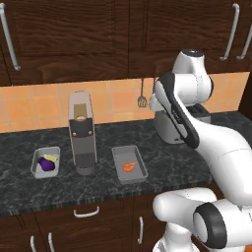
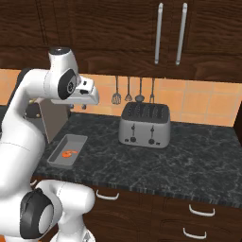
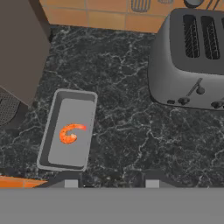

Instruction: Take the meat container that has the shrimp and place it on the second highest rack of the freezer. Then take the vegetable container that has the eggplant and lemon wedge and place it on the highest rack of the freezer.

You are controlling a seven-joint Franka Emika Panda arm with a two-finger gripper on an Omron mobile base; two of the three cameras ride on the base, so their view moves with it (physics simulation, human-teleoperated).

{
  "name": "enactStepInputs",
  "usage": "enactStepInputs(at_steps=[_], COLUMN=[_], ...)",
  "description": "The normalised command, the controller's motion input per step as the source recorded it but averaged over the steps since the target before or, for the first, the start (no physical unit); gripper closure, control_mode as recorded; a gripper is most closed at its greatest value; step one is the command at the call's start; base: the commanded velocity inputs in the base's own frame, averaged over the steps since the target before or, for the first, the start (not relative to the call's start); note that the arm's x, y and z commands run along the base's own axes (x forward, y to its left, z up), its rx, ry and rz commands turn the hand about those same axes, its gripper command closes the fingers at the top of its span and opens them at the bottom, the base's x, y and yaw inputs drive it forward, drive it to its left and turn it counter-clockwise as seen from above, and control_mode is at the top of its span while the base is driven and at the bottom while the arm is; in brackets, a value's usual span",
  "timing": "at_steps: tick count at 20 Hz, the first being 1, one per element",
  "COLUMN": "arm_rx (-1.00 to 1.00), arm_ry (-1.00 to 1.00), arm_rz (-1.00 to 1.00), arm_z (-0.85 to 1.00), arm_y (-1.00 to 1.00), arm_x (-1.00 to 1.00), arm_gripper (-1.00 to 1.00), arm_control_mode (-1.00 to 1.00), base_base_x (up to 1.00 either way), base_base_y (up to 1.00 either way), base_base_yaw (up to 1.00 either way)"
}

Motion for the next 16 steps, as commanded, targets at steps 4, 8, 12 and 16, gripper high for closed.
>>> enactStepInputs(at_steps=[4,8,12,16], arm_rx=[0.00,0.00,0.02,0.07], arm_ry=[-0.02,0.01,0.03,0.12], arm_rz=[0.03,0.04,0.11,0.06], arm_z=[0.00,-0.13,-0.16,-0.54], arm_y=[0.32,0.63,0.07,0.00], arm_x=[-0.03,0.01,0.00,0.07], arm_gripper=[-1.00,-1.00,-1.00,-1.00], arm_control_mode=[-1.00,-1.00,-1.00,-1.00], base_base_x=[0.00,0.00,0.00,0.00], base_base_y=[0.00,0.00,0.00,0.00], base_base_yaw=[0.00,0.00,0.00,0.00])
